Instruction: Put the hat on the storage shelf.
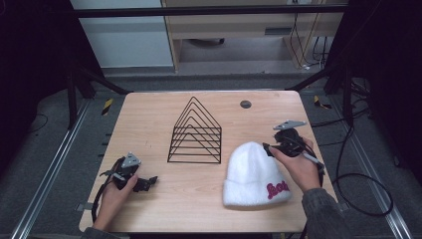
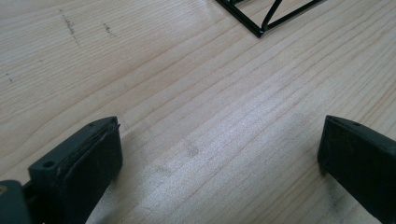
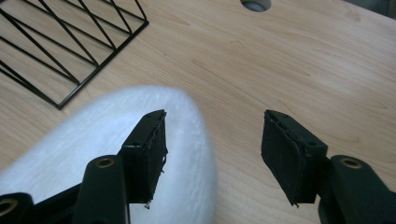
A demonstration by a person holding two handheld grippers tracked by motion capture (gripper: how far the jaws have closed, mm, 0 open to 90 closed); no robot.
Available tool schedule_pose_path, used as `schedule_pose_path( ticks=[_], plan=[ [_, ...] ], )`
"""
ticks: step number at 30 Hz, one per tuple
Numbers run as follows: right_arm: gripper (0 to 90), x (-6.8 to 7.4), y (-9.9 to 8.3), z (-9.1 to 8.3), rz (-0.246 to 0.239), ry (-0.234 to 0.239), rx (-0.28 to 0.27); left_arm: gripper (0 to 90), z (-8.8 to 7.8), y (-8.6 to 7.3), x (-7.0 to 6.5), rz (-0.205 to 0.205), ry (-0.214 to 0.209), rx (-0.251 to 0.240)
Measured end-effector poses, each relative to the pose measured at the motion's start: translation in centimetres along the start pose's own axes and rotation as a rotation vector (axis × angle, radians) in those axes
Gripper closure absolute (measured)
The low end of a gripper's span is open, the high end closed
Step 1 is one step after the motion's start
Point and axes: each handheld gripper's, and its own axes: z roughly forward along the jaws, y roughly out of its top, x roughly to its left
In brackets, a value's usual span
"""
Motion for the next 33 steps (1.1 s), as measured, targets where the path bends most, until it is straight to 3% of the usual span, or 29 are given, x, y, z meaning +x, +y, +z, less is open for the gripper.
schedule_pose_path(
  ticks=[2,7,12,16,22,27,33],
  plan=[
    [42.5,-0.1,0.4,1.3,-0.006,0.004,0.029,0.0,0.0,0.0,0.0,0.001,-0.003,-0.001],
    [48.9,-0.6,0.9,3.8,0.035,0.029,0.079,0.0,0.0,0.0,0.1,0.001,-0.005,0.001],
    [51.1,-0.5,0.8,5.5,0.054,0.068,0.125,0.0,0.0,0.0,0.1,0.000,-0.005,-0.002],
    [51.2,-0.2,0.5,6.3,0.066,0.086,0.131,0.0,0.0,0.0,0.1,0.001,-0.005,-0.002],
    [40.6,0.5,0.3,7.3,0.090,0.096,0.145,0.0,0.0,0.0,0.1,0.001,-0.005,-0.002],
    [35.6,1.1,0.7,7.0,0.079,0.082,0.101,0.0,0.0,0.0,0.1,0.001,-0.005,-0.002],
    [32.4,1.5,0.5,8.2,0.086,0.087,0.145,0.0,0.0,0.0,0.1,0.001,-0.005,-0.002]
  ],
)
